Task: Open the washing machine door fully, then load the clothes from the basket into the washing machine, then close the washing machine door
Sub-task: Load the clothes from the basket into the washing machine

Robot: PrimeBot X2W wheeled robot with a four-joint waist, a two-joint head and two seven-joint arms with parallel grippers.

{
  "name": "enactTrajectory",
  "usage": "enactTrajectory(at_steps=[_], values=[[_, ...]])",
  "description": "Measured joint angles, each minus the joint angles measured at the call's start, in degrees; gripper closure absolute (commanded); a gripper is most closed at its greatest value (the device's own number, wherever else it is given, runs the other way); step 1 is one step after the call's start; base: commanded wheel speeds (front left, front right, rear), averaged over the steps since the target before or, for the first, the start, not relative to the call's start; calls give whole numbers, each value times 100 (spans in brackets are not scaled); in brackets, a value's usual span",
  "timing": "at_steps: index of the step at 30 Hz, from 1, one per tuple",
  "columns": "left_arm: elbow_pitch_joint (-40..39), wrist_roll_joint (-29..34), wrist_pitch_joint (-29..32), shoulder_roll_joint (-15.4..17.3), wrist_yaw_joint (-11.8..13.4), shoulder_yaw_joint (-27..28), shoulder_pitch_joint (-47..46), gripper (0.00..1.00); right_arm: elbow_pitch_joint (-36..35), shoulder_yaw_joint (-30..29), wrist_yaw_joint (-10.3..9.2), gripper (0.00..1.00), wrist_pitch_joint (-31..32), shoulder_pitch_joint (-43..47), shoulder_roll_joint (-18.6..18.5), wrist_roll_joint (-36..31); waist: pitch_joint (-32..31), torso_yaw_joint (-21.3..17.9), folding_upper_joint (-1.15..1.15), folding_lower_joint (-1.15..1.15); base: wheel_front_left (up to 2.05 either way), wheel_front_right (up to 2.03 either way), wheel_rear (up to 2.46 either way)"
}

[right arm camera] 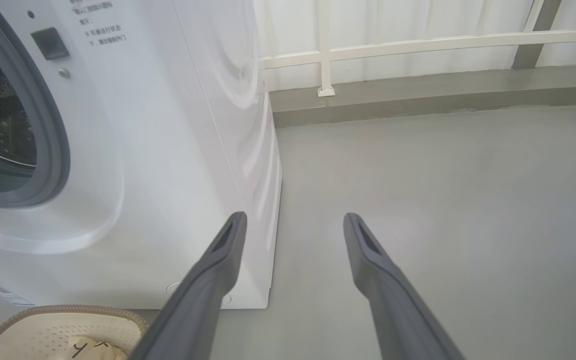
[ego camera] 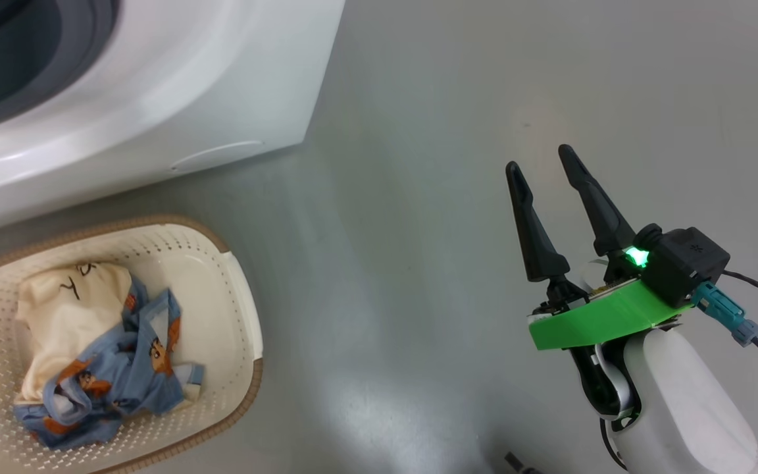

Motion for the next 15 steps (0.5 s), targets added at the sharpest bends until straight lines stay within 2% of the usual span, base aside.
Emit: enactTrajectory(at_steps=[7, 15], values=[[-177, -84, -304, 38, 0, -111, 521, 0, 100, -91, 0, 0, 0, -1, 0, -21, -334, 55, 0, 0, 0, 0, 0], [-920, 109, -330, -111, 0, 498, 1483, 0, 283, -227, 0, 0, 0, 1, -1, -96, -754, 265, 0, 0, 0, 0, 0]])
